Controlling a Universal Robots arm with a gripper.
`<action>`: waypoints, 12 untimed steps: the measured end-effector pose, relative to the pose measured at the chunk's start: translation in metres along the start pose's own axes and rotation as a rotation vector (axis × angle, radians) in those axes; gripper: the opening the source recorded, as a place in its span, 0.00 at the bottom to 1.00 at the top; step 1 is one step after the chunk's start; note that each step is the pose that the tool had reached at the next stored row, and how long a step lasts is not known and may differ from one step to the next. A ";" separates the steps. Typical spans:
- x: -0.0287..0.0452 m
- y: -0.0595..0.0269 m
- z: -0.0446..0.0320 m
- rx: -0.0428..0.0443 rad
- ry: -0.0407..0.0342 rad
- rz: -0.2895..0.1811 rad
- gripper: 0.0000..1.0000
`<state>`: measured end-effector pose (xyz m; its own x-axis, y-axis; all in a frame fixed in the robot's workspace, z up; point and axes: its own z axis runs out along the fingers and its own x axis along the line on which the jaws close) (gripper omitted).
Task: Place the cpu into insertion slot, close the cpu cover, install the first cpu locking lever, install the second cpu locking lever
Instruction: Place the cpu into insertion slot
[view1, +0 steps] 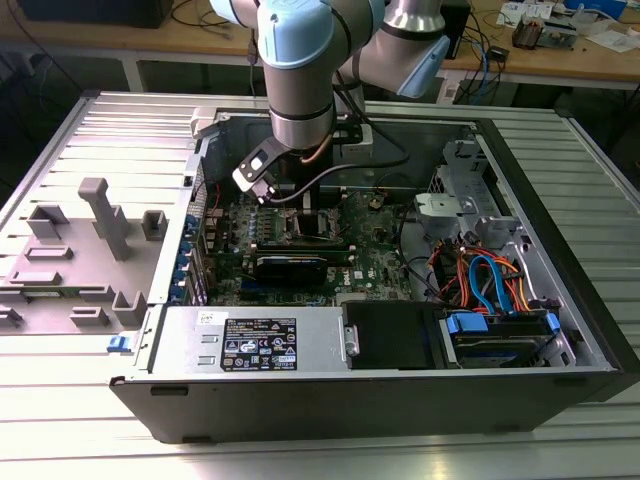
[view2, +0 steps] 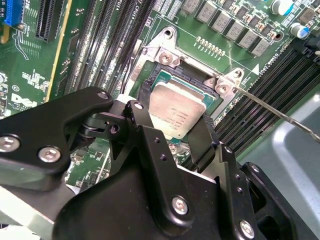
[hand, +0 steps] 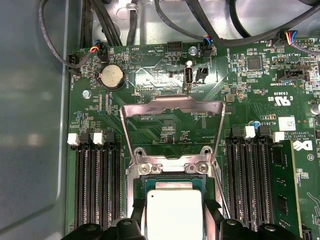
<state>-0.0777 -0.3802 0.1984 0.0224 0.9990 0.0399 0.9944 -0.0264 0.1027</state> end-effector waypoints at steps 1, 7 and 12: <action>0.0000 0.0000 0.0000 0.0000 0.0004 0.000 0.54; -0.0002 -0.0004 0.0037 0.0005 0.0015 -0.011 0.54; -0.0002 -0.0004 0.0044 0.0012 0.0005 -0.011 0.54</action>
<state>-0.0776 -0.3802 0.1940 0.0115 0.9992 0.0392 0.9947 -0.0154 0.1020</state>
